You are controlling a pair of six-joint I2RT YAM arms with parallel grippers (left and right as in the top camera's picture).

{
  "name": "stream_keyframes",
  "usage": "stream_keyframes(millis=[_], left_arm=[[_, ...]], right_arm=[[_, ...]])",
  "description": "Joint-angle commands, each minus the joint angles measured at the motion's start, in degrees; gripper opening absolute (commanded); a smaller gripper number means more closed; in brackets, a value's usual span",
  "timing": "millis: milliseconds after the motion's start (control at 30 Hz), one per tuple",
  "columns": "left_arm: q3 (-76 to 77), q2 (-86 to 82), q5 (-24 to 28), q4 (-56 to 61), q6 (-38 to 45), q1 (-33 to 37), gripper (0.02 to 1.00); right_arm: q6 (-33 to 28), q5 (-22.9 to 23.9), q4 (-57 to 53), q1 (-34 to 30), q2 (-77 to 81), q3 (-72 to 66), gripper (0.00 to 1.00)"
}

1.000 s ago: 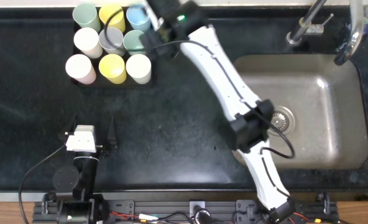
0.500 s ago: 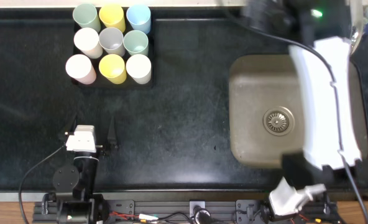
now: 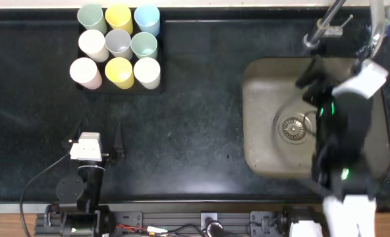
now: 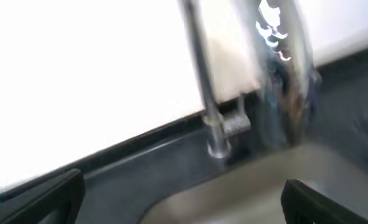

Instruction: Store Cups

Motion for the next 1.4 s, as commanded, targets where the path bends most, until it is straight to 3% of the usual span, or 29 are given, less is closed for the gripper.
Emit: stream_keyframes(millis=[33,467,567,1167,1400], left_arm=[[0.0,-0.46,-0.09,-0.39,1.09,0.24,1.0],[0.0,-0.46,-0.09,-0.39,1.09,0.24,1.0],[0.0,-0.46,-0.09,-0.39,1.09,0.24,1.0],[0.0,-0.46,-0.09,-0.39,1.09,0.24,1.0],[0.0,-0.46,-0.09,-0.39,1.09,0.24,0.998]], right_arm=[[-25.2,-8.26,8.22,0.04,-9.97,-14.01,0.998],[-27.36,-12.09,2.19,1.9,-30.03,-29.27,0.998],[-30.75,-11.78,3.15,1.92,-31.91,-32.28,0.998],[-30.67,-11.69,15.32,1.84,-35.43,-43.89,0.998],[-30.67,-11.85,11.37,-2.97,-46.1,-44.0,0.993]])
